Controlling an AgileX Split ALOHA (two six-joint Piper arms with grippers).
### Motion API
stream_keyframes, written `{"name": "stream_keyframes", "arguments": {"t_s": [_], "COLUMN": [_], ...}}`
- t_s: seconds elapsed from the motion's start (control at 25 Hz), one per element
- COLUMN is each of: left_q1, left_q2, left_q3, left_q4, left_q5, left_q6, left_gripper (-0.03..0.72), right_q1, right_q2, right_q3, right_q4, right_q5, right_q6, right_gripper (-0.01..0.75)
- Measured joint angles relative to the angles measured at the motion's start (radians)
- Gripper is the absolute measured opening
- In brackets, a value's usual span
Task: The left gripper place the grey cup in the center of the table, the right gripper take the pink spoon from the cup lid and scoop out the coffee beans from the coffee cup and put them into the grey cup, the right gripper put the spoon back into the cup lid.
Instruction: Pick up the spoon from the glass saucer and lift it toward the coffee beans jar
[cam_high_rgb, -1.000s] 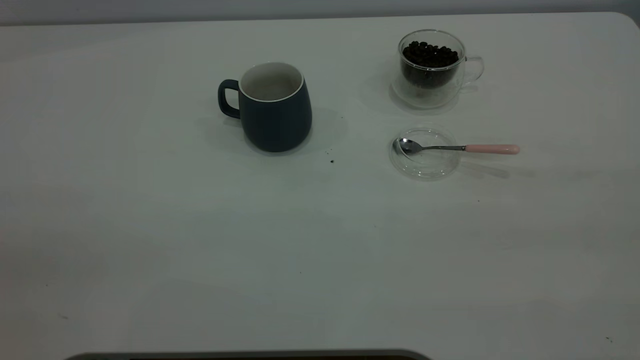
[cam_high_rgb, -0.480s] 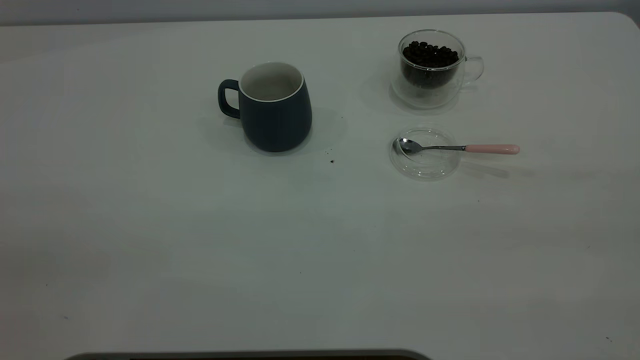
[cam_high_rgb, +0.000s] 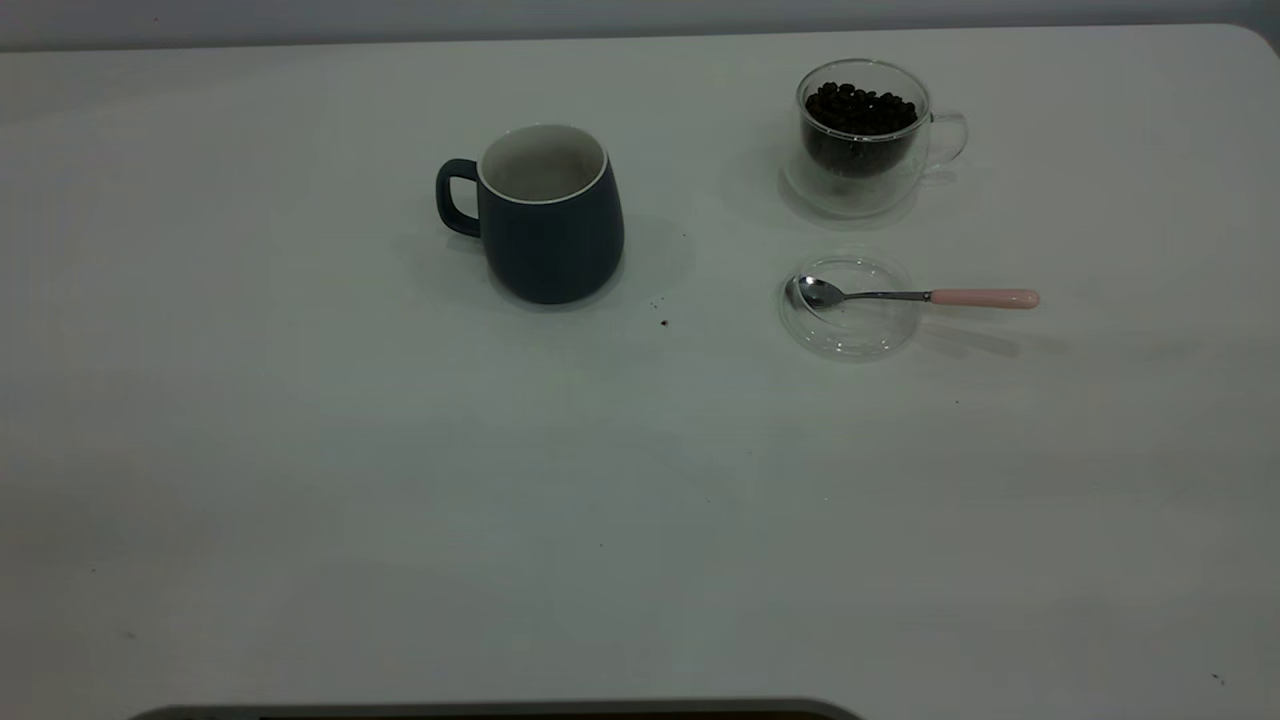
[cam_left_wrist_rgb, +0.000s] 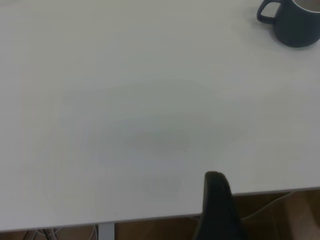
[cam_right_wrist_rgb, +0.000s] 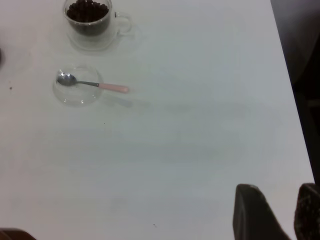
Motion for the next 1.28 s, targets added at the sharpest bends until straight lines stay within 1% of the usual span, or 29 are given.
{"name": "stream_keyframes", "arguments": {"t_s": [0.12, 0.2, 0.36, 0.44, 0.56, 0.8, 0.96, 1.04, 1.12, 1.28], "left_q1": [0.000, 0.000, 0.000, 0.000, 0.000, 0.000, 0.000, 0.000, 0.000, 0.000], "left_q2": [0.000, 0.000, 0.000, 0.000, 0.000, 0.000, 0.000, 0.000, 0.000, 0.000], "left_q3": [0.000, 0.000, 0.000, 0.000, 0.000, 0.000, 0.000, 0.000, 0.000, 0.000], "left_q4": [0.000, 0.000, 0.000, 0.000, 0.000, 0.000, 0.000, 0.000, 0.000, 0.000], "left_q5": [0.000, 0.000, 0.000, 0.000, 0.000, 0.000, 0.000, 0.000, 0.000, 0.000], "left_q6": [0.000, 0.000, 0.000, 0.000, 0.000, 0.000, 0.000, 0.000, 0.000, 0.000], "left_gripper": [0.565, 0.565, 0.565, 0.565, 0.565, 0.565, 0.565, 0.565, 0.565, 0.565], "right_q1": [0.000, 0.000, 0.000, 0.000, 0.000, 0.000, -0.015, -0.059, -0.121, -0.274], "right_q2": [0.009, 0.054, 0.264, 0.399, 0.629, 1.007, 1.181, 1.241, 1.305, 1.432], "right_q3": [-0.004, -0.025, -0.121, -0.177, -0.258, -0.378, -0.429, -0.433, -0.433, -0.436], "right_q4": [-0.001, -0.002, 0.009, 0.035, 0.113, 0.287, 0.380, 0.422, 0.492, 0.694], "right_q5": [-0.006, -0.041, -0.156, -0.194, -0.233, -0.291, -0.310, -0.310, -0.302, -0.232], "right_q6": [0.030, 0.063, 0.096, 0.102, 0.096, 0.012, -0.025, -0.050, -0.115, -0.355], "right_gripper": [0.257, 0.297, 0.448, 0.530, 0.600, 0.611, 0.611, 0.609, 0.608, 0.606]}}
